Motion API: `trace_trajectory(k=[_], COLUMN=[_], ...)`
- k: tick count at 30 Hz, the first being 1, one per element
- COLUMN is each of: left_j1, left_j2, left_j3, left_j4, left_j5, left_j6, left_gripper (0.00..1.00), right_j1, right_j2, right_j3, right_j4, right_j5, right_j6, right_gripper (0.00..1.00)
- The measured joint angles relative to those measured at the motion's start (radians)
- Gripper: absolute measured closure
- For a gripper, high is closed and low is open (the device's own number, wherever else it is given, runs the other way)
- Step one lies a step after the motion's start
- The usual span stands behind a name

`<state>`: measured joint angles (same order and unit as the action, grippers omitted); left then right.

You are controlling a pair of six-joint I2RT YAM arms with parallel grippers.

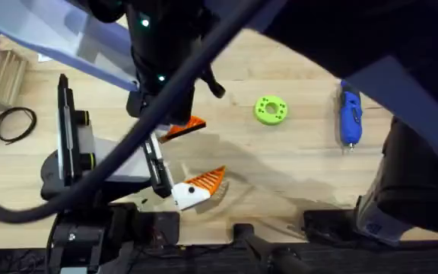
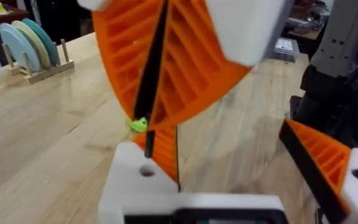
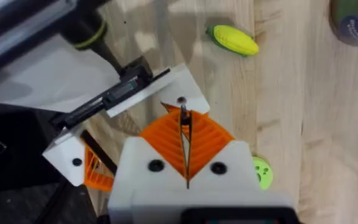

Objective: Pick up the gripper from the table and insert it into the empty holder that is missing its gripper. Then pick up a screw, insert it into the mounting hole, and use the screwdriver to tighten it. Finally, clean up the table by picking up the vegetable and placing it into the bucket.

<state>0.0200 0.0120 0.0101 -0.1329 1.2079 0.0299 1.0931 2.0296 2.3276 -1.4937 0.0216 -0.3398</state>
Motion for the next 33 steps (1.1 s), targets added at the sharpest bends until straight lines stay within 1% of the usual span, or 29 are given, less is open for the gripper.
trace_trajectory(k=[33], left_j1=[0.0], left_j2=[0.0], left_j3=[0.0], left_j4=[0.0], left_j5=[0.0], left_j6=[0.0], left_gripper=[0.015], right_j1=[0.005], right_j2=[0.036], right_j3=[0.0], right_j4=[-0.001], right_j5=[0.0], right_j6=[0.003], right_gripper=[0.995])
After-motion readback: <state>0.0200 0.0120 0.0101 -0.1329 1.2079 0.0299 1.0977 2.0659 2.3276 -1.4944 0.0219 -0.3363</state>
